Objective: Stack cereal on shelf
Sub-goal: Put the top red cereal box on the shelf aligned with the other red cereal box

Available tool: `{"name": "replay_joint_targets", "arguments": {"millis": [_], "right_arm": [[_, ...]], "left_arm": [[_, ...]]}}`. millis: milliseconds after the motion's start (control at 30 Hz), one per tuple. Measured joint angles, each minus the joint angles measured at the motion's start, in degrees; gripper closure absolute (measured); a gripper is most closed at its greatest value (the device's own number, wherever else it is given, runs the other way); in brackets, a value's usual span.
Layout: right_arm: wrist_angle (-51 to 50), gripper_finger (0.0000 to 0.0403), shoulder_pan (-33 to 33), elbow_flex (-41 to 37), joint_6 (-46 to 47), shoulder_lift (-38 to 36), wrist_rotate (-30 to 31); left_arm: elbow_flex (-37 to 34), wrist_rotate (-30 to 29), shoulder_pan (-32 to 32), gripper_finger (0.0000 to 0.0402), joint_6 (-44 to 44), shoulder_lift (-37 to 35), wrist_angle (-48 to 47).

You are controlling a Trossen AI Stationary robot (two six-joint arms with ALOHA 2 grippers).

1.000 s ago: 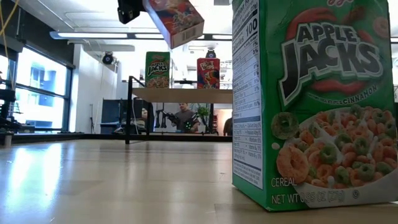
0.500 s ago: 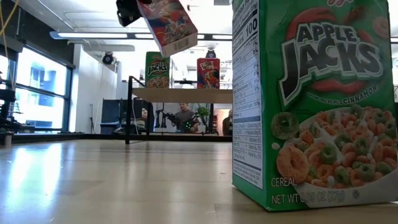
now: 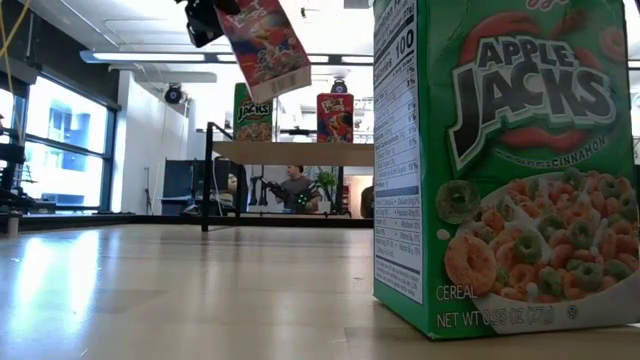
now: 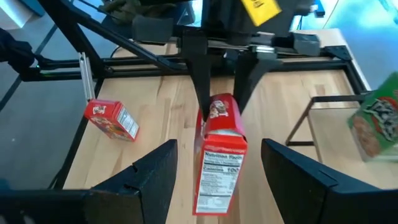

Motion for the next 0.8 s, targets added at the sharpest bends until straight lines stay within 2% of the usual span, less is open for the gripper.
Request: {"name": "replay_joint_targets", "arguments": {"millis": [133, 267, 800], "right_arm": [[1.23, 0.0178, 0.91, 0.00, 0.00, 1.78, 0.19], [2.51, 0.0178, 1.57, 0.00, 0.02, 3.56, 3.19], [6.35, 0.0178, 1.54, 0.00, 2.66, 8.22, 3.19]], "left_arm": [[0.00, 0.02, 0.00, 0.0253, 0.00, 0.00, -0.54], [0.00, 0.04, 0.00, 0.0253, 0.00, -0.02, -0.94], [0.04, 0.04, -0.26, 0.0253, 4.48, -0.04, -3.36]]}}
